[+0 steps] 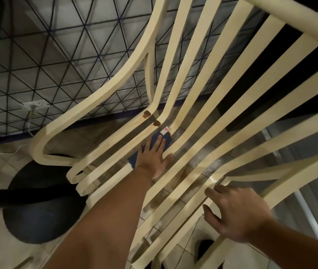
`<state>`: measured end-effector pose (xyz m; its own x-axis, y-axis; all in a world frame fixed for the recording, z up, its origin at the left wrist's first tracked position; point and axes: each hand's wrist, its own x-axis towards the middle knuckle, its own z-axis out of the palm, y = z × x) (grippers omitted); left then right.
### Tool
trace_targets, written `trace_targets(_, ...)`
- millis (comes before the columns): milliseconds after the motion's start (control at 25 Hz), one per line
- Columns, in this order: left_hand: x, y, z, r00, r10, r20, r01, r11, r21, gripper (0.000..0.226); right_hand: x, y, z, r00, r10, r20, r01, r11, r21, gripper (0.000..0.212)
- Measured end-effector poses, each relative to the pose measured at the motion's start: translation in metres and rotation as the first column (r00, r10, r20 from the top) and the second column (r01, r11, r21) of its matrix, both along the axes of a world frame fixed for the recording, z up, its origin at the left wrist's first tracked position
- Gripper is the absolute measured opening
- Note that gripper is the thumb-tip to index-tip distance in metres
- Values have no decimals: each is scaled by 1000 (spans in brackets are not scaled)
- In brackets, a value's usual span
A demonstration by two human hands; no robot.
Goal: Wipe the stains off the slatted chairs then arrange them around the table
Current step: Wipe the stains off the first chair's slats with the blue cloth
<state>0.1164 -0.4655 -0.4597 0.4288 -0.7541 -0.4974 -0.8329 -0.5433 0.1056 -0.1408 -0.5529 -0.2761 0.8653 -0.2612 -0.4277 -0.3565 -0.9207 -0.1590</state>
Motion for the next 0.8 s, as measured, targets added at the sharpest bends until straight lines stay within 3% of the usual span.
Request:
trace_targets(120,-12,30,-2,998,4,61,-2,1000,-31,77,0,1,2,1000,-2,-16,2,1000,1,67)
trace_targets(320,-11,59,-3,997,65,28,-64,997,-32,74,0,0,1,1000,-14,-21,14,1000,15,68)
trace_targets(800,-11,-42,4,994,77,-80,-84,992,-96,76,-1,-2,-1,999,-47,-6,47,998,42,69)
